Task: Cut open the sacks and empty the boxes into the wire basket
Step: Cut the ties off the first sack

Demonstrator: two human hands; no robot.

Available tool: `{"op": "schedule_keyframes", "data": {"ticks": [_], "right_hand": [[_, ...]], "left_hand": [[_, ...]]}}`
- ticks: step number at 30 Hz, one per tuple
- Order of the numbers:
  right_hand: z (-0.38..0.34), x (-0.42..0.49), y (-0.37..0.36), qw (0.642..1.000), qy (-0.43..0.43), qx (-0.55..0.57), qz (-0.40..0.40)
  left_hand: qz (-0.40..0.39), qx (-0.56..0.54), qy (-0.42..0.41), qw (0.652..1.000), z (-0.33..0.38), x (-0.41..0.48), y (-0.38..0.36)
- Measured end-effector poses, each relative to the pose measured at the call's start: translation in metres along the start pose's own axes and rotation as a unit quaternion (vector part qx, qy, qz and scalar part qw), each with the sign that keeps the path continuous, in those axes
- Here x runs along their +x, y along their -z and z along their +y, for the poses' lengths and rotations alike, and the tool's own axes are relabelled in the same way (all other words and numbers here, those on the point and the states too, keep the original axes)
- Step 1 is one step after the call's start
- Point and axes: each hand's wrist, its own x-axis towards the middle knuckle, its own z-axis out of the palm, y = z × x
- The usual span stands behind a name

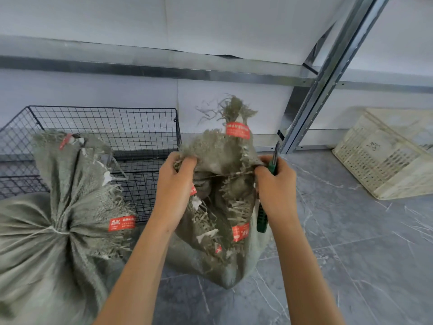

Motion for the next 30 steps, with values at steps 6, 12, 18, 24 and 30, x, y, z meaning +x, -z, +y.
{"op": "schedule_keyframes", "data": {"ticks": [6, 12, 18, 24, 30], "right_hand": [[-0.004, -0.001, 0.006, 0.998, 0.046, -0.021, 0.032], [-0.003, -0.005, 0.003, 0.995, 0.057, -0.078, -0.01], [0.001, -0.002, 0.004, 0.991, 0.069, -0.109, 0.015], [0.003, 0.0, 0.005, 0.993, 0.046, -0.109, -0.005], [-0.003, -0.003, 0.012, 0.986, 0.053, -0.152, -0.041]], "left_hand": [[-0.058, 0.098, -0.008, 0.993, 0.006, -0.004, -0.004], [-0.029, 0.241, -0.067, 0.968, 0.004, -0.005, -0.007], [-0.045, 0.318, -0.084, 0.943, 0.004, -0.007, -0.015], [0.024, 0.272, -0.157, 0.949, -0.005, -0.005, -0.023], [0.05, 0.207, -0.138, 0.967, -0.002, -0.004, -0.025]]}}
